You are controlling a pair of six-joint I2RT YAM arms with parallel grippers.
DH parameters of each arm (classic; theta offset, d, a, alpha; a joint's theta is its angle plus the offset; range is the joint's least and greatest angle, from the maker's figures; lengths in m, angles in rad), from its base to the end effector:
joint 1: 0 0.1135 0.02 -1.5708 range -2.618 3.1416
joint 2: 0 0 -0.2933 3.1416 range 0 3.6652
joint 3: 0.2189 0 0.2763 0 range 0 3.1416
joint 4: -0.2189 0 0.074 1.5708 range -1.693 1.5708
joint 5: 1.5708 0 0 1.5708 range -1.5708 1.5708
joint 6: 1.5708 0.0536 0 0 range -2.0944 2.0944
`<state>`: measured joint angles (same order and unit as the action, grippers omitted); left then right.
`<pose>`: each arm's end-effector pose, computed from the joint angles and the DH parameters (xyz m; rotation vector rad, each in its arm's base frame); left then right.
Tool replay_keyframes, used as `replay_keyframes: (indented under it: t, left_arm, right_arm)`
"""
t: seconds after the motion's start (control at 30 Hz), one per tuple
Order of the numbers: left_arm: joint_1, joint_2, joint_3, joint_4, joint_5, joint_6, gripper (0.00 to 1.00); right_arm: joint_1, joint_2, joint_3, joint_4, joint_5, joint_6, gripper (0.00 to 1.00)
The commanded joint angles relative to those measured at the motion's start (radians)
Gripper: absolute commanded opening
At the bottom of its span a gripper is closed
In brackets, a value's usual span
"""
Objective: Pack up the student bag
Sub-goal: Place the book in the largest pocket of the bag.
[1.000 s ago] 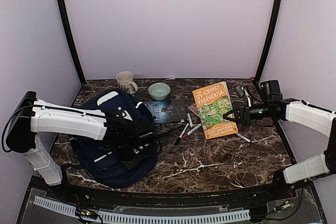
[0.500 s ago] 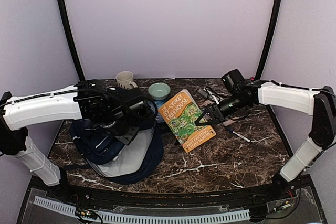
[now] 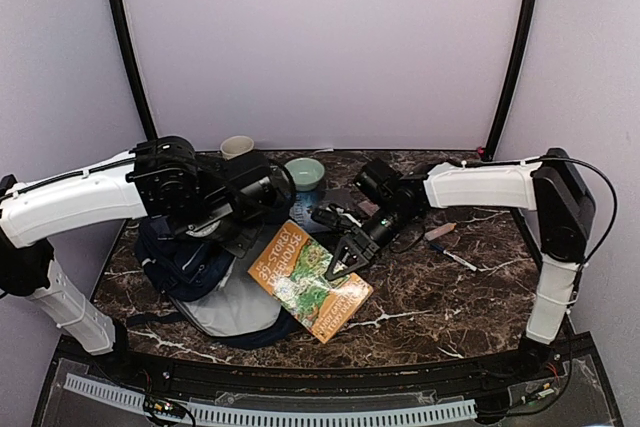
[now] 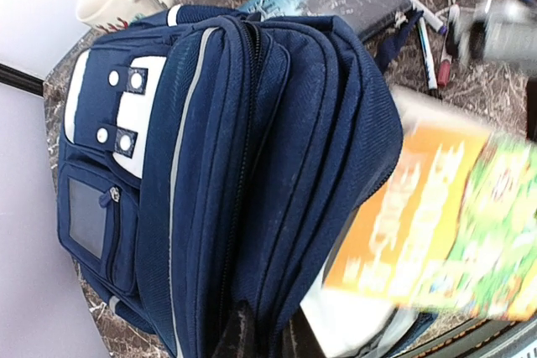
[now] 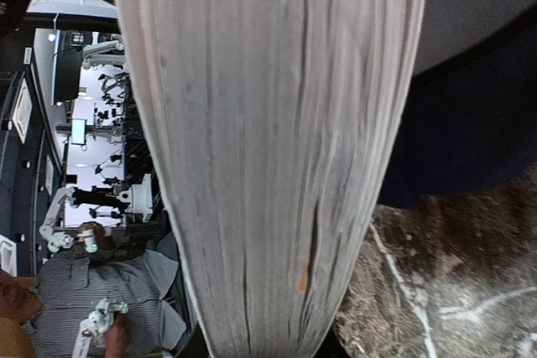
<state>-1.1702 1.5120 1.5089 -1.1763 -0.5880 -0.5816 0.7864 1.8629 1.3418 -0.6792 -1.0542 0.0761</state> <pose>0.1513 -0.2811 0.3558 0.5692 2.3840 0.1018 0.2528 0.3193 0.2185 1.1557 -2.3105 -1.5591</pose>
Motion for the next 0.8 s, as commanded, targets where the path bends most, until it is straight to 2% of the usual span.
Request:
replay_keyframes:
  t: [0.0,0.1,0.23,0.4,0.6,0.77]
  left_arm:
    - [-0.009,-0.051,0.081,0.053,-0.114,0.025,0.0]
    - [-0.009,-0.054,0.118,0.038,-0.142,0.024,0.0]
    - [-0.016,-0.078,0.152,0.069,-0.147,0.051,0.0]
    - [-0.017,-0.103,0.155,0.124,-0.097,0.083,0.0]
    - [-0.02,-0.087,0.159,0.056,-0.095,0.061,0.0]
    - [-0.023,-0.088,0.157,0.037,-0.089,0.046,0.0]
  right_arm:
    - [0.086,0.052,0.055,0.14,-0.174,0.219,0.0]
    - [0.134,0.097,0.076,0.259,-0.186,0.357,0.0]
    - [0.159,0.212,0.192,0.269,-0.144,0.41,0.0]
    - [0.146,0.354,0.389,0.246,-0.097,0.451,0.0]
    - [0.118,0.453,0.47,0.435,-0.086,0.634,0.0]
    - [0.091,0.546,0.567,0.464,-0.064,0.671,0.0]
